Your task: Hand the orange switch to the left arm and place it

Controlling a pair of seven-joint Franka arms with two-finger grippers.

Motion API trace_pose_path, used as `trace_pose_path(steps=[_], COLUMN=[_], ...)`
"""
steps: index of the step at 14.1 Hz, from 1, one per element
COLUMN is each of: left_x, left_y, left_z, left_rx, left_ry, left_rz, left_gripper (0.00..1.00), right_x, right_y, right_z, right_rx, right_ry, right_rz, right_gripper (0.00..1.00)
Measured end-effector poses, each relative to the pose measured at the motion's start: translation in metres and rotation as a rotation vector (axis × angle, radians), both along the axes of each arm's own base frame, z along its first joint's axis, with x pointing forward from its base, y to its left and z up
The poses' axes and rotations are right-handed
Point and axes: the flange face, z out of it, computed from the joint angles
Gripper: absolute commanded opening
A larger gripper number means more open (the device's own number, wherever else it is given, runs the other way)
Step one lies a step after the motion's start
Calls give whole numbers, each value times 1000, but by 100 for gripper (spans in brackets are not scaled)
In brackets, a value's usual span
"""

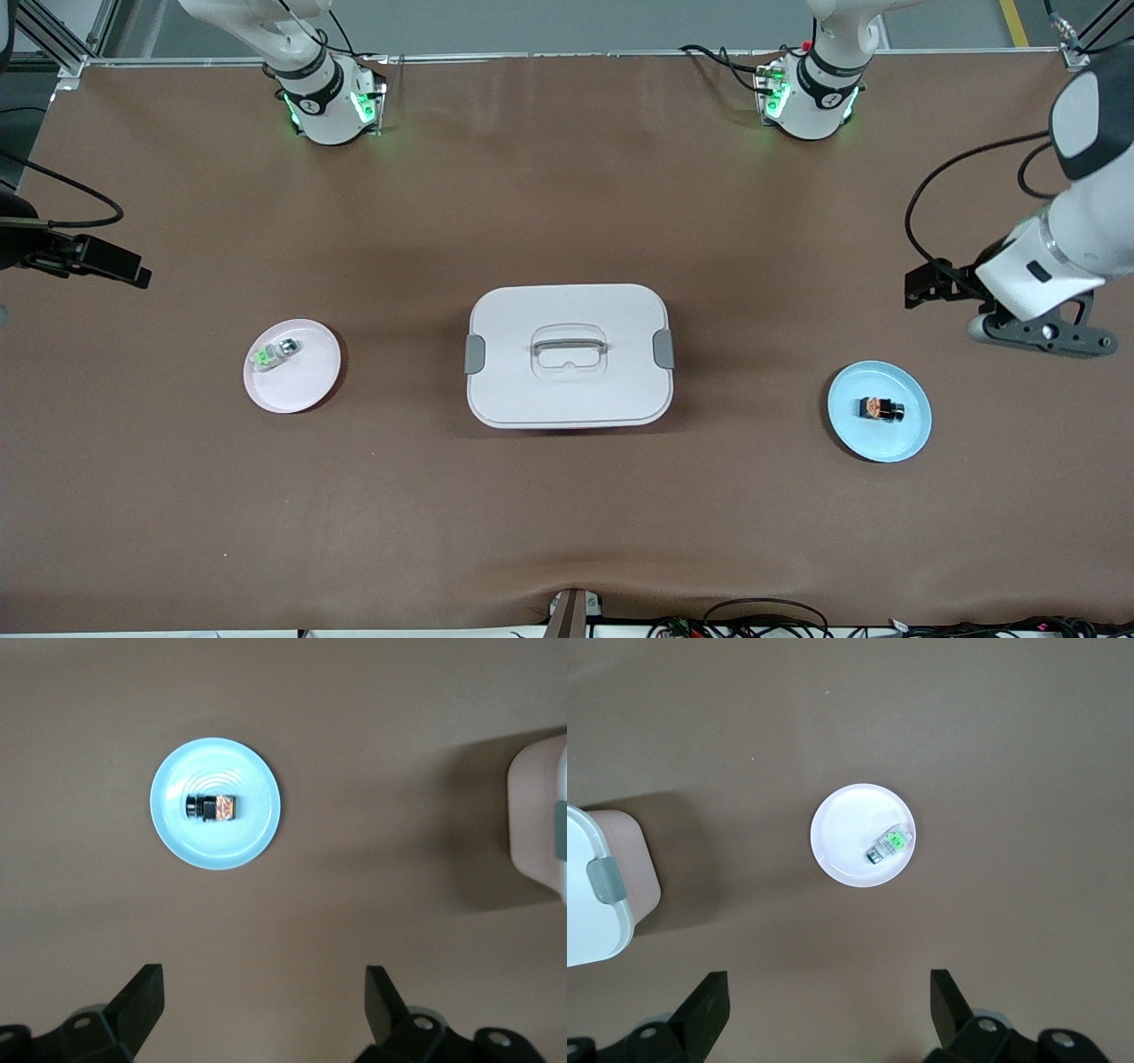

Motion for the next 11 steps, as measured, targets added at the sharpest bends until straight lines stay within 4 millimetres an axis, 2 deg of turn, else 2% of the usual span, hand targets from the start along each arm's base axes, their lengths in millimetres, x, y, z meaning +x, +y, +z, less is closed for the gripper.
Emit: trace_pose_path(steps=[2,4,7,11], left_x=[-15,-25,-32,-45], left_y=[-21,-26,-17,5], left_z=[18,32,48,59], left_rx=[14,25,36,59], left_ry=[-2,-10,-33,2], left_rz=[56,64,84,92], left_gripper=[100,100,100,100], right_x=[0,-1,-3,-18], right_y=[-3,-10,-25,-45], right_z=[-1,-3,-2,-7], right_rx=[3,3,-1,5], right_ry=[4,7,10,12], right_rz=[24,28,30,16], right_gripper=[100,100,100,100])
